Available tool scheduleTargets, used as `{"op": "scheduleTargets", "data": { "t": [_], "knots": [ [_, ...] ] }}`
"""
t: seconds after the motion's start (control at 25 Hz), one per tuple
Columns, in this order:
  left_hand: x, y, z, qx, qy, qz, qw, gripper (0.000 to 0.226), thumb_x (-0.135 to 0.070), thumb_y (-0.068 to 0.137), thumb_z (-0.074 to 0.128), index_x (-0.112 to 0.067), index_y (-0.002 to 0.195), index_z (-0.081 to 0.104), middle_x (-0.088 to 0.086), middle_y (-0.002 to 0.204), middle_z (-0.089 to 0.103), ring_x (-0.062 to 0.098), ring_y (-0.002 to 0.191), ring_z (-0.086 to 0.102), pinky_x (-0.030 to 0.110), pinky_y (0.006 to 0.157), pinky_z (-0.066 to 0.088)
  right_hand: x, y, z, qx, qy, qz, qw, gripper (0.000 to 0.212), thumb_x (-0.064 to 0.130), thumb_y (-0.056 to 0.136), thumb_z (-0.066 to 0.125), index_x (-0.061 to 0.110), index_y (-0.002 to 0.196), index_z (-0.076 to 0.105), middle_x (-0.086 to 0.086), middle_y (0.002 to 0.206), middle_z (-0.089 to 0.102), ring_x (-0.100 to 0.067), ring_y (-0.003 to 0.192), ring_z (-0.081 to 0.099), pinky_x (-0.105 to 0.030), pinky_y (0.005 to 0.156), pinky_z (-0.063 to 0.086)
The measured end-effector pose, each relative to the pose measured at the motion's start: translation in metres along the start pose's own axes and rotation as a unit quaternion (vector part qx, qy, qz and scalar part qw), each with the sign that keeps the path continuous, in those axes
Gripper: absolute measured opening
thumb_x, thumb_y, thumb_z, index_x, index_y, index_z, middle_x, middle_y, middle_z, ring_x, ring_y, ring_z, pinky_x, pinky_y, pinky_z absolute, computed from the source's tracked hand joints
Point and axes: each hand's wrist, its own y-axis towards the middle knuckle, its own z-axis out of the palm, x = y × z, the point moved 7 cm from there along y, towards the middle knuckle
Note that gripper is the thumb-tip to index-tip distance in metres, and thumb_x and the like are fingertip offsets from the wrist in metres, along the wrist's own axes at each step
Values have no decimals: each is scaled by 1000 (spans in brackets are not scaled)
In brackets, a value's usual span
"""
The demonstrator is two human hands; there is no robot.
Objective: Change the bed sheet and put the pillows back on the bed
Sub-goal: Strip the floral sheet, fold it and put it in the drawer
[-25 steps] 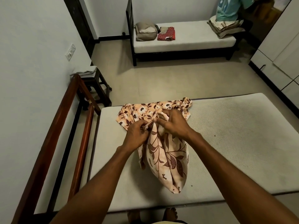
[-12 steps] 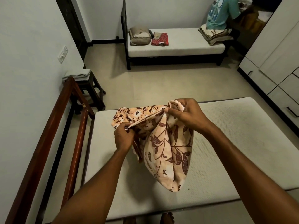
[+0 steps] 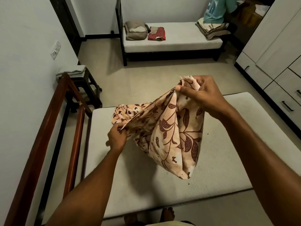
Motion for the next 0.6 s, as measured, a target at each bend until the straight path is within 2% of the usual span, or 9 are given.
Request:
{"op": "scheduleTargets", "data": {
  "t": [0.04,0.12,0.2,0.28,0.36,0.48,0.52,0.6],
  "knots": [
    [6,1,0,-6,21,-2,1000,21,-12,95,72,-30,105,68,-6,102,72,23,100,69,53,91,57,6,1,-3,-1,3,-7,1000,23,25,96,74,10,80,69,-10,77,73,-31,67,71,-29,59,54],
    [18,0,-3,-22,71,-21,997,19,-14,92,76,-21,108,71,2,106,74,29,103,69,49,96,53,16,3,-11,-7,11,-20,1000,20,24,97,74,15,81,68,-9,80,74,-27,69,73,-28,59,56],
    [37,-2,-10,-45,139,-83,986,24,-15,90,78,-18,112,72,8,110,74,33,108,67,45,96,43,20,5,-23,-17,16,-30,999,16,24,97,73,15,85,69,-12,85,75,-29,74,74,-31,62,59],
    [68,-4,-14,-39,173,-179,968,24,-18,90,76,-16,114,73,13,113,72,37,111,64,49,95,44,18,8,-40,-40,16,-30,999,16,25,98,73,11,91,69,-12,89,74,-29,78,75,-32,66,60],
    [104,-4,-19,-23,101,-289,952,29,-21,91,66,-7,116,70,20,114,70,41,107,66,52,92,55,11,8,-61,-76,19,-18,997,17,26,98,73,10,94,69,-7,89,75,-25,80,75,-31,68,60],
    [126,-21,-12,17,-167,-412,896,33,-10,103,49,1,133,56,24,122,66,45,111,68,53,93,58,-5,1,-92,-144,21,13,989,11,29,97,72,21,91,68,7,84,76,-15,78,75,-25,67,59],
    [125,-26,-10,30,-205,-417,885,35,-9,107,43,0,140,51,24,125,65,47,114,67,53,96,56,-10,-2,-100,-162,22,21,986,11,30,97,72,23,91,67,9,83,76,-12,78,75,-24,67,59],
    [115,-31,-4,47,-225,-378,897,35,-9,109,41,-6,143,49,23,126,66,45,107,69,51,93,56,-16,-5,-107,-179,25,30,983,11,31,97,72,24,90,67,10,83,75,-11,79,74,-25,68,59]
  ]
}}
